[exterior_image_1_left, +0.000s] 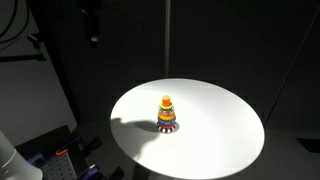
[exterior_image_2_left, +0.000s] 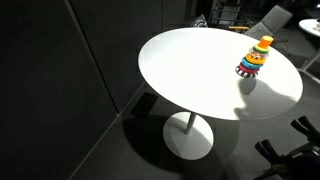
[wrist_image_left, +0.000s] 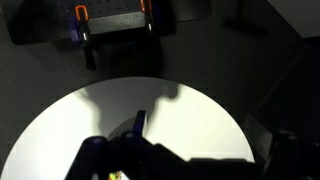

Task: Pick up the lime green ring from the ring holder and put it on the table

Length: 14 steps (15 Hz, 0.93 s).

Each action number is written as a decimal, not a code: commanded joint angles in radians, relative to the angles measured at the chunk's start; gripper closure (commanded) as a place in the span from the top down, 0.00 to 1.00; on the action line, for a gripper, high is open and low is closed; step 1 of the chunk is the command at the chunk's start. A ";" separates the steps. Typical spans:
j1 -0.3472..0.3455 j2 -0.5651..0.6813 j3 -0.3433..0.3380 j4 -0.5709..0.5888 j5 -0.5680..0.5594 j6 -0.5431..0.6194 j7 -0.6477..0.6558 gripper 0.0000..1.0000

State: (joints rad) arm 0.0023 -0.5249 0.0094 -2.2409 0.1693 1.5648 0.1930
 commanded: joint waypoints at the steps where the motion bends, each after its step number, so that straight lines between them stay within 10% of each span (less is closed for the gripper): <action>1: -0.012 0.001 0.009 0.003 0.004 -0.004 -0.005 1.00; 14: -0.057 0.085 0.008 0.006 -0.035 0.186 0.024 1.00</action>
State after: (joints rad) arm -0.0357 -0.4800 0.0105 -2.2438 0.1588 1.6861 0.1947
